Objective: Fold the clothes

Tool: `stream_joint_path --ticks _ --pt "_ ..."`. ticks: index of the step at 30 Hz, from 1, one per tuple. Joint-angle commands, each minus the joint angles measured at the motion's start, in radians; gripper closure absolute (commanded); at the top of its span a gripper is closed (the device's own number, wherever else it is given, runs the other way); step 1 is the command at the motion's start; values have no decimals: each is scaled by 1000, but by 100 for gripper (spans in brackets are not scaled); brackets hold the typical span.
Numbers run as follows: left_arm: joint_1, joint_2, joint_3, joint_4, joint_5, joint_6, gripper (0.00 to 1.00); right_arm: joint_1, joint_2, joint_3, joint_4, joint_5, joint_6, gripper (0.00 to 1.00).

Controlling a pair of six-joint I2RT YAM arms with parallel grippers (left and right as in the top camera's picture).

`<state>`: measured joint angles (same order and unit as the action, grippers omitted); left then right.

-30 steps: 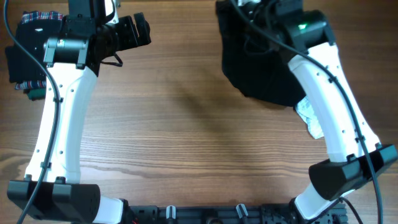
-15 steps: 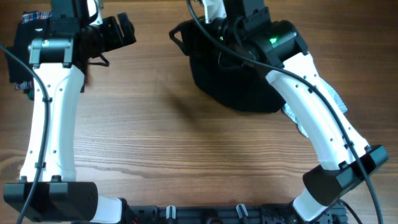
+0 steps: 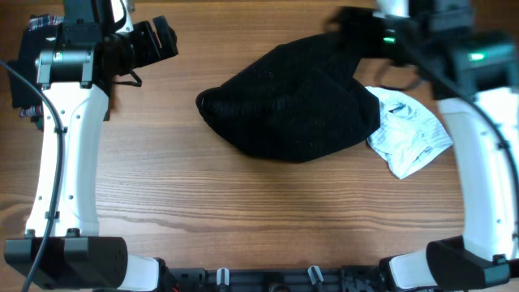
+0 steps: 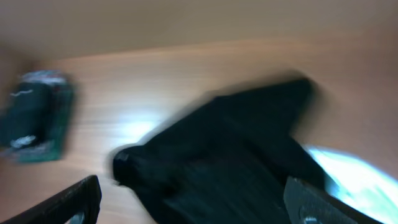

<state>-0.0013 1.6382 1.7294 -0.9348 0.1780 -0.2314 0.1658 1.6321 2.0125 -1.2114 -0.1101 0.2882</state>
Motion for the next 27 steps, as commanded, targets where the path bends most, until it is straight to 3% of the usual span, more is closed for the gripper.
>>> stream_joint_path --ticks 1,6,12,21,27 --pt "-37 -8 16 6 53 -13 0 -124 40 -47 -128 117 107 5" --pt "-98 22 16 6 52 -12 0 -228 111 -173 -171 117 106 7" --pt "-132 79 16 16 41 -12 0 -289 179 -357 -63 111 103 10" --pt "-132 115 16 13 41 -12 0 -340 212 -610 307 108 -2 11" --pt "-132 115 16 5 41 -12 0 -345 221 -742 521 127 1 20"
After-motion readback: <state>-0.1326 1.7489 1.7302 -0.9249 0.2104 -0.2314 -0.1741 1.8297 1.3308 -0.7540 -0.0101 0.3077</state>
